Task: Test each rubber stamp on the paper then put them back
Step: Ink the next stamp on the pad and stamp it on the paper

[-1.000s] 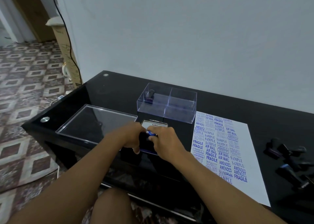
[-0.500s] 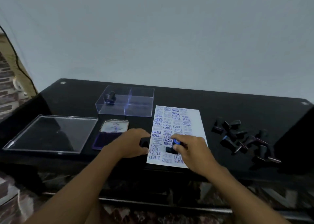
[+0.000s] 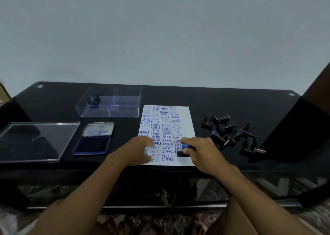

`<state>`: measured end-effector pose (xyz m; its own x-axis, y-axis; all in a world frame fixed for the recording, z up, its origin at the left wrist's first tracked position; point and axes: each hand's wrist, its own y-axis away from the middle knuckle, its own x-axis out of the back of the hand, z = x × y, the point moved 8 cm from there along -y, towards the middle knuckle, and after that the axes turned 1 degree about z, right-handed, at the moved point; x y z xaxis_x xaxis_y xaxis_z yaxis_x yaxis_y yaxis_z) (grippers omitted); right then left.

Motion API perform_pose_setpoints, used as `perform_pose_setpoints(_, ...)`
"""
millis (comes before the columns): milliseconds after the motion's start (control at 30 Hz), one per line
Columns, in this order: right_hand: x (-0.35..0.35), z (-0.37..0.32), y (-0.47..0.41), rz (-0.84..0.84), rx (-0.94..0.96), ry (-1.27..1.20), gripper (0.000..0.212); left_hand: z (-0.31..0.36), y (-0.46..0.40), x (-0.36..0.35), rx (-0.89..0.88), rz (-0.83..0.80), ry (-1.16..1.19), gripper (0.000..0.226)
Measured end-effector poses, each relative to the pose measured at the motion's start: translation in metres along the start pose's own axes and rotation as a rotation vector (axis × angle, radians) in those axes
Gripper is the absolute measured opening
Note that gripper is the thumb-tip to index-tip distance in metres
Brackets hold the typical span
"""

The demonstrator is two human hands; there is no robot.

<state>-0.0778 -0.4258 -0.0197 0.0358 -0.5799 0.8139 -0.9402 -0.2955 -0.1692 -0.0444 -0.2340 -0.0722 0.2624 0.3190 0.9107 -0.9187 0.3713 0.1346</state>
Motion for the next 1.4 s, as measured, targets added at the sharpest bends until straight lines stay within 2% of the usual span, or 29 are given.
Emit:
perform_pose_setpoints(467, -0.015, 0.004, -0.003, 0.002, -0.005, -0.030, 0.005, -0.005, 0.000, -0.004, -0.003, 0.022, 0.047, 0.060)
perform_pose_setpoints(700, -0.017, 0.005, -0.004, 0.030, 0.012, -0.039, 0.017, -0.005, 0.000, -0.005, 0.000, 0.021, 0.046, 0.060)
perform_pose_setpoints(933, -0.023, -0.002, 0.013, 0.047, 0.110, 0.019, 0.008, -0.003, -0.001, -0.005, -0.005, 0.018, 0.031, 0.060)
perform_pose_setpoints(1267, -0.018, 0.000, -0.006, -0.040, 0.040, 0.024, 0.006, -0.004, -0.002, -0.006, 0.025, -0.007, 0.042, 0.060)
perform_pose_setpoints(1400, 0.001, 0.002, -0.016, 0.038, -0.010, -0.035, 0.014, -0.006, -0.004, -0.005, 0.041, -0.016, 0.050, 0.053)
